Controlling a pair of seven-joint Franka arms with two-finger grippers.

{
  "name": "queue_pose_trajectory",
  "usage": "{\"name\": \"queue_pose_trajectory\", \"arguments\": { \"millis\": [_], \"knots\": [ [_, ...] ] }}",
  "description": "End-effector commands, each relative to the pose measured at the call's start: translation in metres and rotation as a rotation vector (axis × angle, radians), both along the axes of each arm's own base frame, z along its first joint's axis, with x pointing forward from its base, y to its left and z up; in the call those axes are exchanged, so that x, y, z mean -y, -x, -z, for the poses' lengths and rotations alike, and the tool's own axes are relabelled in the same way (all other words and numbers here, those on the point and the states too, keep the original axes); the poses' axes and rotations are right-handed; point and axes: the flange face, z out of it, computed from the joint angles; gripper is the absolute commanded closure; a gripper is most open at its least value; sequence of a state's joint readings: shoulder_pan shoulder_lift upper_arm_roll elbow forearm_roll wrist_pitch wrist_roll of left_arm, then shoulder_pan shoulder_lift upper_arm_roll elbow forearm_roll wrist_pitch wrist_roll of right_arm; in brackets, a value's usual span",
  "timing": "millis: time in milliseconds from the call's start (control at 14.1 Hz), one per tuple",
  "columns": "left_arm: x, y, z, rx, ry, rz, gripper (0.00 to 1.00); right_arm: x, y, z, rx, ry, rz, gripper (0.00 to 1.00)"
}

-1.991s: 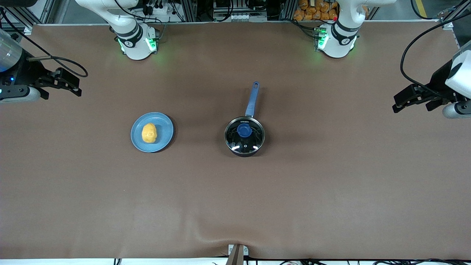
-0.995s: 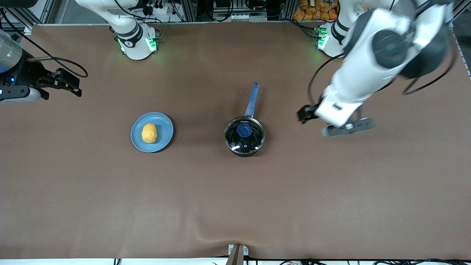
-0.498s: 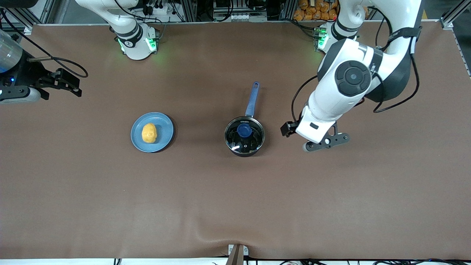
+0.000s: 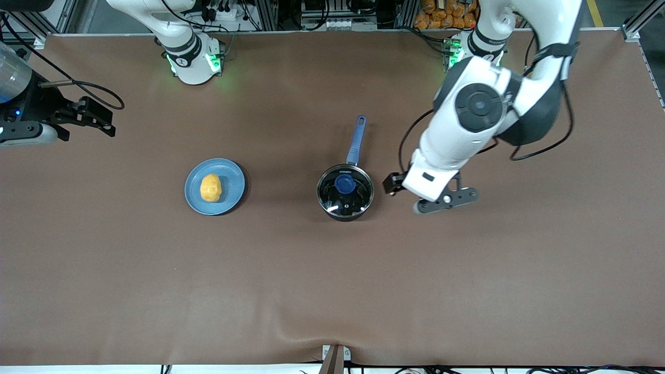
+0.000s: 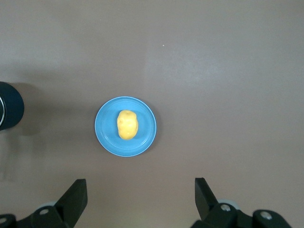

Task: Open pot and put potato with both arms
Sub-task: 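Reach the left gripper over the saucepan and grasp the blue lid knob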

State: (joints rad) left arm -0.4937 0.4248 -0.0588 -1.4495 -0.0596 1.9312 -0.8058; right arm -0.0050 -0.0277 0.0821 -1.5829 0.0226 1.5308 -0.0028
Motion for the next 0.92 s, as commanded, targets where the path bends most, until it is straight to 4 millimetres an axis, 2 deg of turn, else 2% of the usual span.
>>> {"name": "queue_pose_trajectory", "arguments": {
  "millis": [0, 142, 284, 427, 711, 853],
  "knots": [
    [0.038, -0.003, 0.037, 0.023, 0.034, -0.074, 0.00, 0.002, 0.001, -0.001, 0.005, -0.015, -0.005, 0.00],
    [0.063, -0.005, 0.054, 0.034, 0.061, -0.175, 0.00, 0.000, 0.000, 0.000, 0.005, -0.015, -0.008, 0.00],
    [0.079, 0.000, 0.069, 0.020, 0.058, -0.217, 0.00, 0.001, 0.000, 0.000, 0.005, -0.015, -0.006, 0.00],
    [0.087, 0.001, 0.079, 0.021, 0.072, -0.310, 0.00, 0.000, 0.000, 0.000, 0.005, -0.015, -0.008, 0.00],
    [0.124, 0.026, 0.113, 0.012, 0.049, -0.264, 0.00, 0.000, -0.001, 0.001, 0.004, -0.015, -0.007, 0.00],
    [0.137, 0.036, 0.123, 0.016, 0.035, -0.234, 0.00, 0.000, -0.001, 0.001, 0.005, -0.015, -0.007, 0.00]
  ]
}}
